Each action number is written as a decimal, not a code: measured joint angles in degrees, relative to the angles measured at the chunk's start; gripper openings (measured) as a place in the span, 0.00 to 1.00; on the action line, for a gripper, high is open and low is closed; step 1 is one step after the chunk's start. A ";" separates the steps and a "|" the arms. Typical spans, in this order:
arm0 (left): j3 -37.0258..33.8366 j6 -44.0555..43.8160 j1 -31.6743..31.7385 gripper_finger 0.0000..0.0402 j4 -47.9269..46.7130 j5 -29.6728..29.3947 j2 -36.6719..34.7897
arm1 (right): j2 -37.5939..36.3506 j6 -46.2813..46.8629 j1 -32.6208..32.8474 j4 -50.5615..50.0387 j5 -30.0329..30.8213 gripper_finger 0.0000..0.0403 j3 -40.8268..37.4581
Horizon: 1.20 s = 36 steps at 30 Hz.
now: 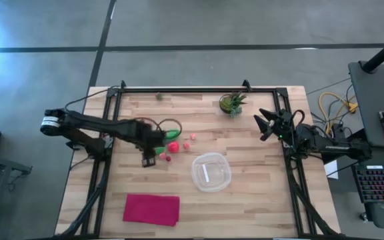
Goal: Pick and placing Produce into tupperware
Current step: Put the bottom strawberry into the container
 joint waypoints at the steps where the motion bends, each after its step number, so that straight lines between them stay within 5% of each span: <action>1: 1.76 1.23 0.07 0.32 2.08 0.53 -0.06 | -0.01 0.00 0.00 0.00 0.00 0.60 0.00; 7: 8.89 5.87 3.88 0.32 15.58 3.67 3.08 | 0.00 0.02 0.00 0.00 0.00 0.60 0.00; 20: 20.22 13.80 7.12 0.33 19.95 32.30 21.98 | 0.04 1.14 0.02 0.07 -0.46 0.60 -0.04; 36: 24.28 13.19 4.80 0.33 31.26 30.74 32.45 | -0.11 5.16 0.02 0.02 -2.16 0.60 -0.02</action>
